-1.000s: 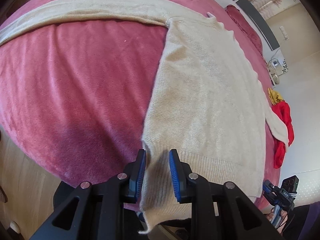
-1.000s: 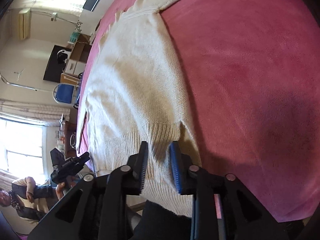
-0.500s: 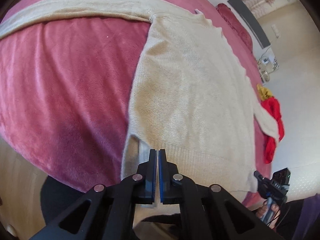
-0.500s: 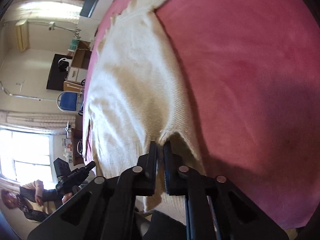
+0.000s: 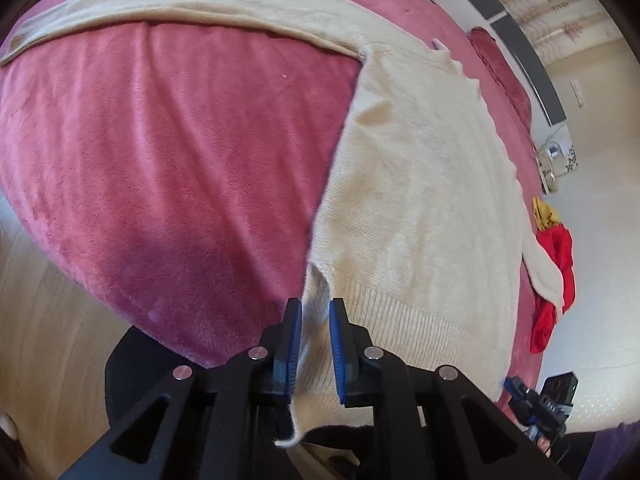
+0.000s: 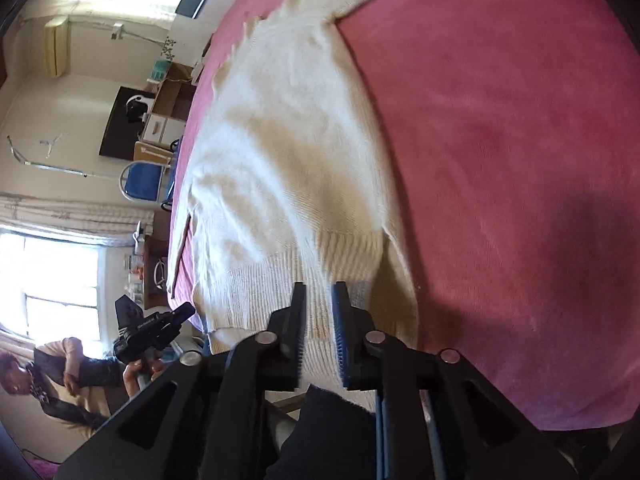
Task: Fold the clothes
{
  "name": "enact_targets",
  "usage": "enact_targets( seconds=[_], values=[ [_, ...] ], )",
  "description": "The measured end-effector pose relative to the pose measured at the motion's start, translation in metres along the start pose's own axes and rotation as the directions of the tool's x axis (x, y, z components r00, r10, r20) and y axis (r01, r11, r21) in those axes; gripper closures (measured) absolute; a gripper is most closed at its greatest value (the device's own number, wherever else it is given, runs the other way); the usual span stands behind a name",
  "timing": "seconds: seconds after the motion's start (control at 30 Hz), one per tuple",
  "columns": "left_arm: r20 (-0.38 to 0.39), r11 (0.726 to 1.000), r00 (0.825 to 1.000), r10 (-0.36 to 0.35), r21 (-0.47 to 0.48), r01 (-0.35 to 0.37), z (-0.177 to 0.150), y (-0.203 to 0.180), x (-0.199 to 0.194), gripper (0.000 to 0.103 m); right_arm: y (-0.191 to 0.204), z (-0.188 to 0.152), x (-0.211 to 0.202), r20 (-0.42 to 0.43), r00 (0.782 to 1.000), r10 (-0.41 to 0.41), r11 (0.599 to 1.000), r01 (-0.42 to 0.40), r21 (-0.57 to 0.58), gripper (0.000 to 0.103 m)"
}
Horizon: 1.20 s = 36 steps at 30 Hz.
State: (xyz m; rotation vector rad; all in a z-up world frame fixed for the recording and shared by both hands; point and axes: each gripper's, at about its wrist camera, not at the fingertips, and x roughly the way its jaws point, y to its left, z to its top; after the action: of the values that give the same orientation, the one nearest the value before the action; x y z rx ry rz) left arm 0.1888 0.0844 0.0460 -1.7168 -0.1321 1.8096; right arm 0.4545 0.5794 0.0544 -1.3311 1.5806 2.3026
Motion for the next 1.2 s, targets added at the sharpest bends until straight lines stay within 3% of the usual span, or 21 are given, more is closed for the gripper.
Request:
enact_targets(
  seconds=[0.23, 0.37, 0.53, 0.6, 0.63, 0.67, 0.7, 0.8, 0.9, 0.97, 1.07, 1.17, 1.2],
  values=[
    [-0.019, 0.998, 0.999, 0.05, 0.047, -0.049, 0.016, -0.018, 0.018, 0.088, -0.015, -0.001, -0.003, 0.034, 0.999, 0.014, 0.999, -0.015, 0.042, 0.082],
    [-0.041, 0.996, 0.997, 0.059, 0.075, -0.056, 0.009, -0.021, 0.024, 0.087, -0.017, 0.0, -0.006, 0.024, 1.0, 0.016, 0.999, -0.017, 0.034, 0.076],
    [-0.075, 0.997, 0.997, 0.013, 0.072, -0.008, 0.0, -0.017, 0.031, 0.094, -0.006, 0.001, 0.001, 0.011, 1.0, 0.003, 1.0, -0.003, 0.003, 0.058],
    [-0.076, 0.996, 0.997, -0.011, 0.085, 0.017, -0.002, -0.02, 0.029, 0.1, 0.0, 0.001, 0.006, 0.006, 1.0, -0.006, 1.0, 0.006, -0.013, 0.058],
    [-0.079, 0.996, 0.996, -0.035, 0.077, 0.041, -0.002, -0.021, 0.028, 0.101, 0.003, 0.001, 0.008, 0.003, 1.0, -0.01, 1.0, 0.01, -0.021, 0.061],
    [-0.083, 0.996, 0.995, -0.058, 0.069, 0.064, -0.002, -0.021, 0.026, 0.101, 0.006, 0.001, 0.011, 0.001, 1.0, -0.014, 0.999, 0.014, -0.029, 0.07],
    [-0.09, 0.994, 0.993, -0.076, 0.068, 0.083, -0.002, -0.023, 0.024, 0.101, 0.009, 0.001, 0.013, -0.001, 1.0, -0.018, 0.999, 0.018, -0.037, 0.097],
    [-0.077, 0.983, 0.988, -0.137, 0.11, 0.145, -0.005, -0.033, 0.008, 0.101, 0.019, 0.001, 0.02, -0.008, 0.999, -0.031, 0.998, 0.031, -0.062, 0.097],
    [-0.066, 0.973, 0.983, -0.174, 0.143, 0.182, -0.013, -0.038, -0.012, 0.101, 0.042, -0.007, -0.01, 0.062, 0.998, 0.009, 0.994, -0.002, -0.112, 0.097],
    [-0.07, 0.977, 0.988, -0.136, 0.154, 0.145, -0.014, -0.032, -0.009, 0.101, 0.047, -0.012, -0.024, 0.07, 0.998, -0.003, 0.991, 0.012, -0.131, 0.097],
    [-0.098, 0.994, 0.995, -0.02, 0.105, 0.03, -0.003, -0.008, 0.013, 0.101, 0.037, -0.014, -0.01, 0.004, 0.995, -0.101, 0.987, 0.1, -0.121, 0.097],
    [-0.121, 0.996, 0.991, 0.062, 0.075, -0.054, -0.004, 0.013, 0.024, 0.101, 0.019, -0.015, 0.015, -0.097, 0.974, -0.206, 0.975, 0.195, -0.104, 0.095],
    [-0.133, 0.997, 0.989, 0.059, 0.062, -0.051, -0.004, 0.016, 0.024, 0.101, 0.013, -0.015, 0.023, -0.131, 0.963, -0.235, 0.97, 0.222, -0.101, 0.093]
  ],
)
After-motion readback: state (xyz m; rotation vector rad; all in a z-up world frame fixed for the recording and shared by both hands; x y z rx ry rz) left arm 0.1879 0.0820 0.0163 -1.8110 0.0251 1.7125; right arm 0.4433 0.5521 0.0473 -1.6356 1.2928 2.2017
